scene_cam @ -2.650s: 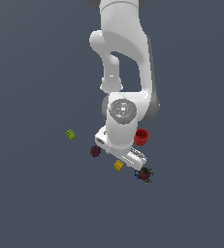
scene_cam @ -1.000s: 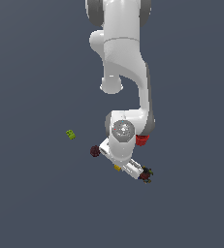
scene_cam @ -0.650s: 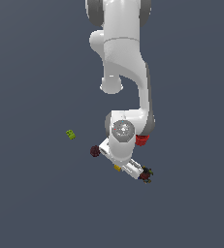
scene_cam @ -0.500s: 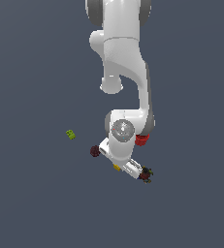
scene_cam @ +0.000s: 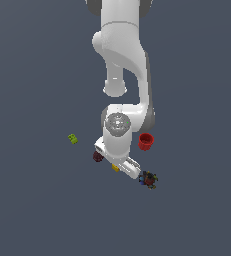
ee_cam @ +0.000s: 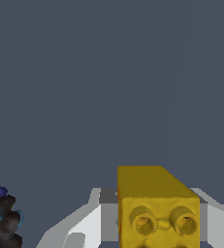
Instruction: Pick up a designated object from a clutter of objects.
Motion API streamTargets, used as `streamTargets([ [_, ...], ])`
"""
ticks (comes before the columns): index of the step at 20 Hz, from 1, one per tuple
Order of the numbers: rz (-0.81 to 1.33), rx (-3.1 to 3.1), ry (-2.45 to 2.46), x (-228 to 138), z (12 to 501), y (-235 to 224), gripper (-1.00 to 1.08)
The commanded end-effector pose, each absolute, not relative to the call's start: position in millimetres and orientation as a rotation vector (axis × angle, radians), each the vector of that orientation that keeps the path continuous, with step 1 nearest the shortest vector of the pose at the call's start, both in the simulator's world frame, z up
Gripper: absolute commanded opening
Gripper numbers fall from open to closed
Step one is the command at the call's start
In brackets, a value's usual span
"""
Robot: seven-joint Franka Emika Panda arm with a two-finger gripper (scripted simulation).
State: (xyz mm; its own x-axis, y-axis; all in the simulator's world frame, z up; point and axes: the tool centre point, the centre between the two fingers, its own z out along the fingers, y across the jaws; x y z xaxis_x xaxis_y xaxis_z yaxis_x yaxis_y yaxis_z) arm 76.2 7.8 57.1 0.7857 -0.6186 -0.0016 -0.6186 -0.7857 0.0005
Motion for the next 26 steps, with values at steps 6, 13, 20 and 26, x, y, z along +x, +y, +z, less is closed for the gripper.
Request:
streamTargets([
  [6,-0.001,2.969,-1.03,59.2,115.4,-36.1,-1.0],
  [13,-0.001,2.97,-1.031,38.8,185.8,-88.9,-1.0],
  [20,-0.001,2.971,-1.032,19.4,256.4,-141.5,-1.0],
  [26,-0.001,2.97,-1.032,4.5,315.4,-185.7,-1.0],
])
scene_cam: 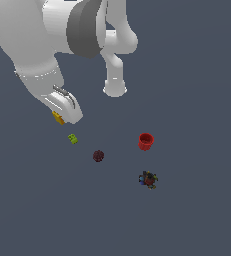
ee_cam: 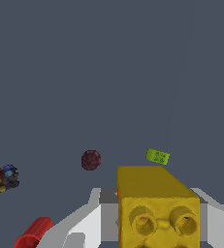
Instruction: Pick up a designated object from a clutter of objects.
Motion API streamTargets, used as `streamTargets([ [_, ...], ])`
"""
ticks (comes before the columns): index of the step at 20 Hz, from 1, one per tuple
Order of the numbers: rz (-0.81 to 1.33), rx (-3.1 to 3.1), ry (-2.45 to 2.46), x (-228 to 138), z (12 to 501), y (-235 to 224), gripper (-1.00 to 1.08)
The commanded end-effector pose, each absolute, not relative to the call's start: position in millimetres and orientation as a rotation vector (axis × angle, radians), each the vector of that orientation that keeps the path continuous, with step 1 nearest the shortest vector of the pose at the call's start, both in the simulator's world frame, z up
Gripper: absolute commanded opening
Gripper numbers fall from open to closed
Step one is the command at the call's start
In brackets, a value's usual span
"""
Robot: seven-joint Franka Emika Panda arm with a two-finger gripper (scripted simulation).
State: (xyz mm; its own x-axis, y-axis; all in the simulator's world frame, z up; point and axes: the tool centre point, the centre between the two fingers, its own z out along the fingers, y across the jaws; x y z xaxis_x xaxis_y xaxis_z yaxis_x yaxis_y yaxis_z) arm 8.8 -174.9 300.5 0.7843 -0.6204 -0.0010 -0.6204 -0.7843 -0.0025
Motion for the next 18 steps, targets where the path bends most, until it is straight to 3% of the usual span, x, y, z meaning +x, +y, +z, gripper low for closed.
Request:
streamTargets([
  [1,0.001,-2.965,1.03,2.3,324.6,-192.6,-1.0],
  [9,0.0,-2.967,1.03,-8.6,378.1,-233.0,-1.0],
  [18,0.0,-2.968,1.03,-11.1,398.2,-248.9,-1.0],
])
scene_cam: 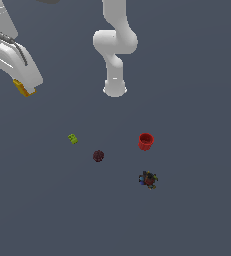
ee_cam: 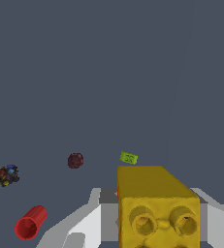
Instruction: Pick up a designated object from a clutter of objects.
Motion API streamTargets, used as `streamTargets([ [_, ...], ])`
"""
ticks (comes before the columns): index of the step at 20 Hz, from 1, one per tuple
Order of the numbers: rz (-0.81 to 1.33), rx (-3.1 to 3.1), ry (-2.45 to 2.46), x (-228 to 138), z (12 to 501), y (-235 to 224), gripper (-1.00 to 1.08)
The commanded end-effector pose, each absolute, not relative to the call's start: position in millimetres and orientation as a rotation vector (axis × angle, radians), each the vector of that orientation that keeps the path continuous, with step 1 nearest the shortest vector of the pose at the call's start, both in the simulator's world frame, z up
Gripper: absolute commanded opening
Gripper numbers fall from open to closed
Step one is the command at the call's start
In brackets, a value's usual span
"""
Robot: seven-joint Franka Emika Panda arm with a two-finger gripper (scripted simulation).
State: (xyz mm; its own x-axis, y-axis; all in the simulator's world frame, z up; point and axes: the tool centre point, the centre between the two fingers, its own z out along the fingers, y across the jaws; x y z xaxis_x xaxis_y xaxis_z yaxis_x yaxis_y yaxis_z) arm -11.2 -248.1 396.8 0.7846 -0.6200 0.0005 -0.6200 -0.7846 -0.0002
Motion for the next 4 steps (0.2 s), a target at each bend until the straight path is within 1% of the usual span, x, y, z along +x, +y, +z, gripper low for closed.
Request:
streamTargets([
  [1,0.0,2.968,-1.03,-10.9,397.9,-248.8,-1.0],
  [4,0.0,2.968,-1.03,-10.2,396.3,-247.6,-1.0],
])
